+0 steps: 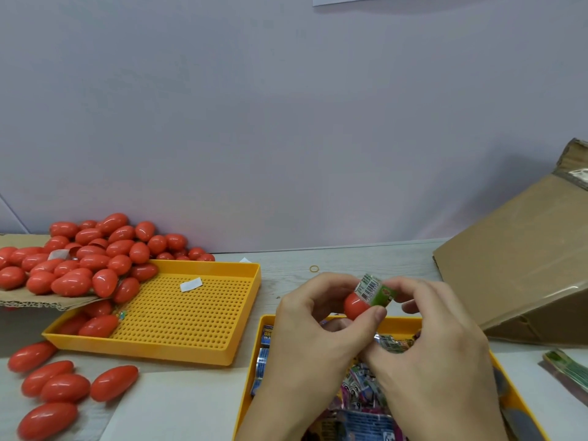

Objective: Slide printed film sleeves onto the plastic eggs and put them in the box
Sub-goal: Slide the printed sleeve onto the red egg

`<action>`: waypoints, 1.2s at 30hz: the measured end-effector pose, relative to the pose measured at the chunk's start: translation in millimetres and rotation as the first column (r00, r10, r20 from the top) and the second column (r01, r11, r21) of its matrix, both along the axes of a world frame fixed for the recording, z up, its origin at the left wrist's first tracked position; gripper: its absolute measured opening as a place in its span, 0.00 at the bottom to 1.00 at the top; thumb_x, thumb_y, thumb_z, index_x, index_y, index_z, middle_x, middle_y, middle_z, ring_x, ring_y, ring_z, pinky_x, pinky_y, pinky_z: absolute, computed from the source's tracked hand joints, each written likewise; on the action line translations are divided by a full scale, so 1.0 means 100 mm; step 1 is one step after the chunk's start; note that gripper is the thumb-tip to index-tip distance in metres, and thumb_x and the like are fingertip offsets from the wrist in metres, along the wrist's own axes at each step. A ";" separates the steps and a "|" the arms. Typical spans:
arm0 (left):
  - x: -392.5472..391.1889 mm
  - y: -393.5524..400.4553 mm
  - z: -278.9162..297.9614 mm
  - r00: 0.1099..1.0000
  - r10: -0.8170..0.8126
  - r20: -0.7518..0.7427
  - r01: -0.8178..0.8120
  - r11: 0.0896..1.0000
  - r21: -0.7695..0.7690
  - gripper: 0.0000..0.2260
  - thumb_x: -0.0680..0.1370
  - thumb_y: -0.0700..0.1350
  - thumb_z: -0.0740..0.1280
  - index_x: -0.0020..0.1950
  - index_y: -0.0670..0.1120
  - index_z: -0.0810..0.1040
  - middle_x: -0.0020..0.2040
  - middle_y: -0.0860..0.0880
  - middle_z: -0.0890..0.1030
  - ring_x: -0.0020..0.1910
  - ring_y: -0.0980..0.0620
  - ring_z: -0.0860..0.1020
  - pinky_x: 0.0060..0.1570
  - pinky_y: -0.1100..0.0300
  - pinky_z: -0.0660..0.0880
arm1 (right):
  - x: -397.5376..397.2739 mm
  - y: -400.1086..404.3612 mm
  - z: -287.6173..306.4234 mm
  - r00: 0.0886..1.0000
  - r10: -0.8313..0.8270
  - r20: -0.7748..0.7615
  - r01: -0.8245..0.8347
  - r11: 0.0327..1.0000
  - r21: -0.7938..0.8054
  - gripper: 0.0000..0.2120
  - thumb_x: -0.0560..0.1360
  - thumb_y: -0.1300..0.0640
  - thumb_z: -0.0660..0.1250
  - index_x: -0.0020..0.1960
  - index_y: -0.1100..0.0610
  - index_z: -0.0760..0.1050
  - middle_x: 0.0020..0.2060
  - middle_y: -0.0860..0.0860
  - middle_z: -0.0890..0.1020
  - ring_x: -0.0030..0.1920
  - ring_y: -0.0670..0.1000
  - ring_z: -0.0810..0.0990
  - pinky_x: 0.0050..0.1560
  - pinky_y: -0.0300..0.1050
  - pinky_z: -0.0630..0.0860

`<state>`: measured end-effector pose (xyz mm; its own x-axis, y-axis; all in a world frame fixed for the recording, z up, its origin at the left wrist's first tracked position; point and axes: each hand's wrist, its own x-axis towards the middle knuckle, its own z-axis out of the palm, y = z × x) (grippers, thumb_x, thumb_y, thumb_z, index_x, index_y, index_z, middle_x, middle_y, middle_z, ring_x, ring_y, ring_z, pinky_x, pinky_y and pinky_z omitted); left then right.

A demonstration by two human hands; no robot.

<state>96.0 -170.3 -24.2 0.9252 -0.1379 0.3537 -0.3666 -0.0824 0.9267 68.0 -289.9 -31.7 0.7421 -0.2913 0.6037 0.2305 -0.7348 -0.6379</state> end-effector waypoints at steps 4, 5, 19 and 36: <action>0.01 -0.02 -0.01 0.999 -0.032 -0.029 0.031 0.999 -0.022 0.10 0.69 0.48 0.76 0.49 0.52 0.84 0.44 0.51 0.86 0.47 0.52 0.84 0.48 0.62 0.80 | 0.00 0.00 0.01 1.000 -0.019 0.018 0.019 1.000 -0.005 0.21 0.58 0.46 0.80 0.49 0.47 0.79 0.43 0.43 0.76 0.44 0.50 0.78 0.35 0.43 0.69; 0.01 -0.02 -0.02 0.999 -0.036 -0.040 0.035 0.999 -0.031 0.10 0.69 0.48 0.75 0.49 0.50 0.84 0.44 0.50 0.86 0.47 0.52 0.84 0.48 0.61 0.80 | -0.01 0.01 0.01 1.000 -0.016 0.021 0.016 1.000 0.004 0.21 0.58 0.47 0.80 0.49 0.47 0.79 0.44 0.43 0.76 0.45 0.50 0.78 0.36 0.42 0.69; -0.01 -0.01 -0.03 0.949 -0.173 -0.263 0.146 0.982 -0.119 0.09 0.72 0.57 0.72 0.50 0.57 0.80 0.44 0.46 0.85 0.42 0.47 0.84 0.50 0.47 0.81 | -0.02 0.00 -0.03 0.995 0.095 -0.037 -0.094 0.995 0.024 0.18 0.62 0.47 0.74 0.52 0.43 0.79 0.47 0.40 0.74 0.49 0.47 0.76 0.41 0.45 0.73; -0.01 0.02 -0.02 0.930 -0.210 -0.301 0.201 0.978 -0.060 0.17 0.75 0.60 0.65 0.44 0.46 0.80 0.35 0.43 0.79 0.29 0.46 0.74 0.31 0.54 0.72 | 0.00 -0.08 -0.04 0.977 0.205 -0.053 -0.203 0.978 0.044 0.20 0.65 0.51 0.76 0.57 0.44 0.81 0.50 0.33 0.75 0.49 0.37 0.75 0.44 0.26 0.70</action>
<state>94.6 -168.7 -26.2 0.9413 -0.3309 0.0665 -0.0733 -0.0082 0.9973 68.3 -297.7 -35.6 0.8213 -0.1522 0.5498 0.3355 -0.6507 -0.6812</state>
